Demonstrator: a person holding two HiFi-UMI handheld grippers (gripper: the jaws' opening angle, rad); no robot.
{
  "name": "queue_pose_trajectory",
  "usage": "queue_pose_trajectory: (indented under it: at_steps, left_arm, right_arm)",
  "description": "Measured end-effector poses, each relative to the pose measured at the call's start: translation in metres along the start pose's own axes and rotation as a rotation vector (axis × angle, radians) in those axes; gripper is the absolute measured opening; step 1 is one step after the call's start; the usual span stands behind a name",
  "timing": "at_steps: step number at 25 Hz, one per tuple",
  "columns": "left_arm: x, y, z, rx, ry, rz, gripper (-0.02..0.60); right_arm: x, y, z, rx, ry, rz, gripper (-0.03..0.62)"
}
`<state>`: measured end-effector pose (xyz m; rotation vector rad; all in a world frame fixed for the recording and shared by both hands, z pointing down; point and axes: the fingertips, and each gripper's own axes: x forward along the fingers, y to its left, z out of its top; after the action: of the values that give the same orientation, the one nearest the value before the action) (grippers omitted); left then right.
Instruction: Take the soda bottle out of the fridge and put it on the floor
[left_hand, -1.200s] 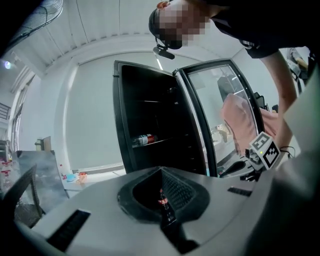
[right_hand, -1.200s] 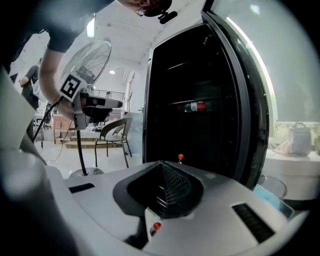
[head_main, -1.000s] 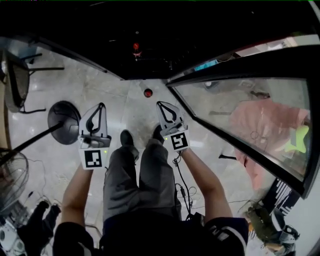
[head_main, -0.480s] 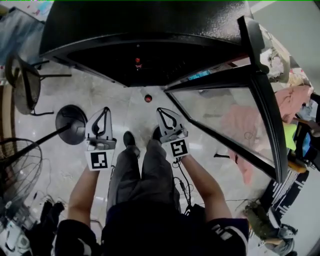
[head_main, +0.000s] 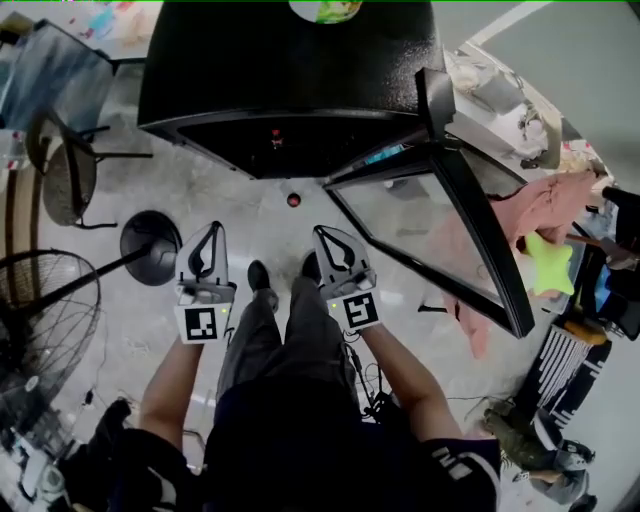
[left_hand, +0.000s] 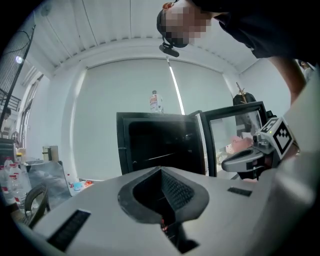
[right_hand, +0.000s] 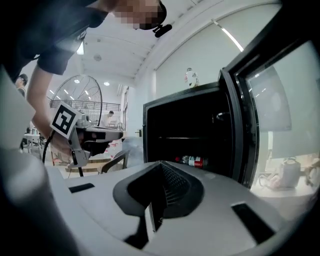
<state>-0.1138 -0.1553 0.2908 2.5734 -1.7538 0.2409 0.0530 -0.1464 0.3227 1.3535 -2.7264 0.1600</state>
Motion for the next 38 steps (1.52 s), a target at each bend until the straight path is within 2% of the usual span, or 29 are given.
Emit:
queue_pose_trajectory:
  at_steps: [10, 18, 25, 30, 38]
  left_arm:
    - [-0.047, -0.001, 0.078, 0.009, -0.027, 0.013, 0.023]
    - [-0.078, -0.009, 0.121, 0.007, -0.066, 0.016, 0.023]
    - [-0.105, -0.02, 0.139, -0.005, -0.083, 0.015, 0.023]
    - [-0.123, -0.015, 0.147, -0.014, -0.097, 0.044, 0.023]
    - [-0.137, -0.002, 0.157, -0.009, -0.112, 0.105, 0.023]
  right_arm:
    - [-0.049, 0.006, 0.093, 0.002, -0.026, -0.01, 0.02]
    - [-0.089, 0.013, 0.14, -0.04, -0.038, -0.03, 0.02]
    - [-0.119, 0.023, 0.165, -0.048, -0.051, -0.05, 0.02]
    - [-0.139, 0.023, 0.171, -0.052, -0.04, -0.114, 0.02]
    - [-0.148, 0.024, 0.181, -0.102, -0.051, -0.151, 0.021]
